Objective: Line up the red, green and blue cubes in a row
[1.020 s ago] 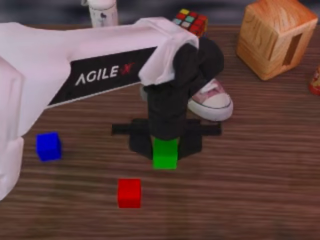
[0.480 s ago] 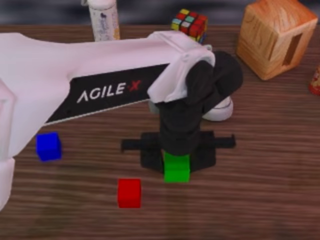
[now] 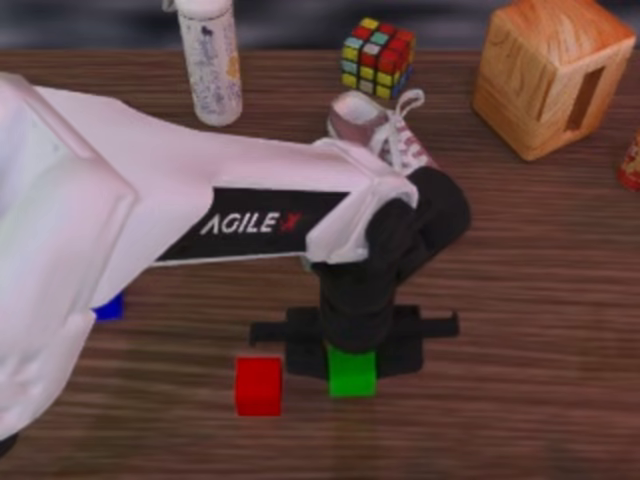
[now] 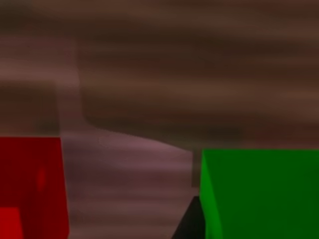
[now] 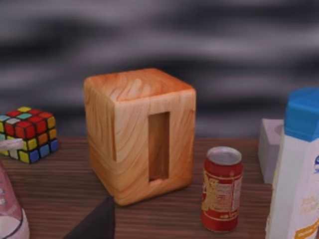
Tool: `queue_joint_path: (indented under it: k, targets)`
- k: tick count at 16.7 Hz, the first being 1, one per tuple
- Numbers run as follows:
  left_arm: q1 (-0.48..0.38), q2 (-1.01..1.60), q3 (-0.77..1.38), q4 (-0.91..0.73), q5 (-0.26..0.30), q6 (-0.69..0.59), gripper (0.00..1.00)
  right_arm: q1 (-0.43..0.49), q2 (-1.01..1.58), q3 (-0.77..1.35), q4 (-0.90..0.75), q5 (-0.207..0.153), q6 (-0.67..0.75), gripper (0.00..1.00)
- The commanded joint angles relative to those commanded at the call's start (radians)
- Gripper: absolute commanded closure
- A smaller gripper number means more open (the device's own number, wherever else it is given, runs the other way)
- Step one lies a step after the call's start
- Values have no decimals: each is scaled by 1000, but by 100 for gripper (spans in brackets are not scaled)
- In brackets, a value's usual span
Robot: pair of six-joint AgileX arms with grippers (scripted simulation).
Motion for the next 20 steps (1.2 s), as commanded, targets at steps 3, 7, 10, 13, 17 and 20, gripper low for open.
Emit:
queue_joint_path:
  k: [3,7,10,13,17,20]
  targets:
    - [0,3,-4,5,0,0,100,0,0,0,0,0,0,0]
    - [0,3,-4,5,0,0,77,0,0,0,0,0,0,0]
    - [0,3,-4,5,0,0,55,0,0,0,0,0,0,0]
    - [0,3,-4,5,0,0,32,0,0,0,0,0,0,0]
    - [0,3,-4,5,0,0,2,0,0,0,0,0,0,0]
    - [0,3,-4,5,0,0,0,0,0,0,0,0,0,0]
